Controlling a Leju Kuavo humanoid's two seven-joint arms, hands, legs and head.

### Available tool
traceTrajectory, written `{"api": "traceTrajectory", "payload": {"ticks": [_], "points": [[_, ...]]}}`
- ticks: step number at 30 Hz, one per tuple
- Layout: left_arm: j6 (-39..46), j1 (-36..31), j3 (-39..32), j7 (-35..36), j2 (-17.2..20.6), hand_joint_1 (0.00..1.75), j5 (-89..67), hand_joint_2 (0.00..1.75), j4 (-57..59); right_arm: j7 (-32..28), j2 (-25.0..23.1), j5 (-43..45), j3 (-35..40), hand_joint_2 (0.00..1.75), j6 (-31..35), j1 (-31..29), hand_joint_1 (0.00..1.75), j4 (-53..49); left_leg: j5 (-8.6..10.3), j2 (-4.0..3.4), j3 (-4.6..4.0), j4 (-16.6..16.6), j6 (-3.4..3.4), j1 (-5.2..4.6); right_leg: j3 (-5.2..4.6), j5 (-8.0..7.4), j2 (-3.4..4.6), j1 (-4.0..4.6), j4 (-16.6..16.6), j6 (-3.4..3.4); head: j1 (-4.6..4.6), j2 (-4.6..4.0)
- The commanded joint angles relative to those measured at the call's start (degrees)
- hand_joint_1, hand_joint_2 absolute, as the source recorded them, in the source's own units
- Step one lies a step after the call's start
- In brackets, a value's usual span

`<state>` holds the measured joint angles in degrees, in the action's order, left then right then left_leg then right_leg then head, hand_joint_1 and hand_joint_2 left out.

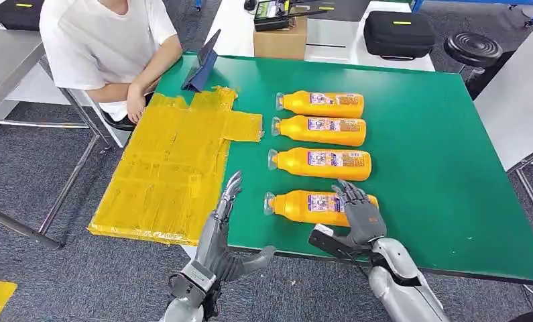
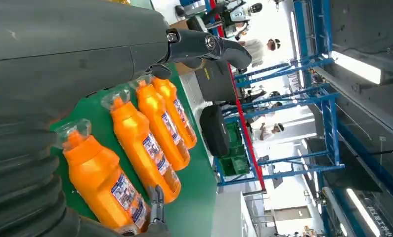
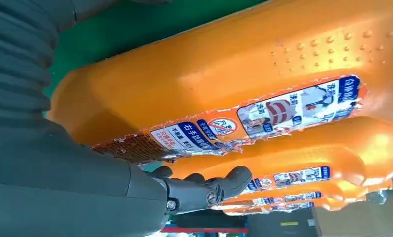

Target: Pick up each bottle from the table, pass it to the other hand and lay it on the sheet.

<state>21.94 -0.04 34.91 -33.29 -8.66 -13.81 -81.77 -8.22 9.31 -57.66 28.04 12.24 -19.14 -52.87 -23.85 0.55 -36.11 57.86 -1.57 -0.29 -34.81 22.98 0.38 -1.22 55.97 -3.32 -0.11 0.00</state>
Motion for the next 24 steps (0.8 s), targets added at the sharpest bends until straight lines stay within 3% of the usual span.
{"api": "traceTrajectory", "payload": {"ticks": [1,2,3,4,11,21,24], "points": [[0.4,-0.6,-0.9,1.7,0.4,0.0,-1.0,1.75,1.0,10.1,-2.8,-4.0,4.4,1.75,-5.8,-9.2,0.0,18.3,-0.14,-0.28,0.46,-0.1,0.12,0.08,0.41,0.04,0.18,0.1,-0.1,0.18,0.0,0.0],[0.7,-0.4,-1.1,2.1,0.2,0.0,-1.3,1.75,0.7,11.1,-3.6,-4.1,4.3,1.75,-6.2,-10.0,1.75,19.2,-0.11,-0.26,0.47,0.0,0.1,0.08,0.4,0.0,0.16,0.09,-0.1,0.14,0.0,0.0],[0.5,-1.0,-0.9,2.6,-0.2,0.0,-1.6,1.75,1.8,15.6,-4.8,-3.7,4.4,1.75,-11.3,-12.7,1.75,23.3,-0.11,-0.25,0.59,0.0,0.1,0.07,0.48,-0.01,0.14,0.08,-0.1,0.13,0.0,0.0],[0.6,-1.3,-0.9,2.6,-0.4,0.0,-1.7,1.75,2.2,16.6,-5.3,-3.5,3.9,1.75,-12.1,-13.6,1.75,25.2,-0.14,-0.28,0.72,-0.1,0.14,0.09,0.58,0.0,0.15,0.11,-0.1,0.2,0.0,0.0],[1.1,-2.3,-1.4,2.8,-1.0,0.0,-1.9,1.75,4.1,22.8,-4.1,-7.3,4.8,1.75,-13.3,-14.8,1.75,29.9,-0.09,0.12,1.24,-0.1,-0.03,0.05,0.6,0.17,-0.09,0.07,-0.2,0.19,0.02,0.0],[0.7,-2.2,-2.0,2.8,-0.6,0.0,-1.2,1.75,4.5,22.9,-1.1,-5.9,0.9,1.75,-14.2,-13.4,1.75,31.5,-0.08,0.4,1.61,-0.1,-0.07,0.08,1.17,0.19,-0.37,0.11,-0.5,0.19,0.02,0.0],[0.7,-2.5,-2.1,2.8,-0.3,0.0,-1.2,1.75,4.3,19.1,-1.8,-3.8,-1.2,1.75,-14.5,-13.1,1.75,31.4,-0.12,0.37,1.64,-0.1,-0.13,0.08,1.21,0.19,-0.33,0.11,-0.5,0.18,0.0,0.0]]}}
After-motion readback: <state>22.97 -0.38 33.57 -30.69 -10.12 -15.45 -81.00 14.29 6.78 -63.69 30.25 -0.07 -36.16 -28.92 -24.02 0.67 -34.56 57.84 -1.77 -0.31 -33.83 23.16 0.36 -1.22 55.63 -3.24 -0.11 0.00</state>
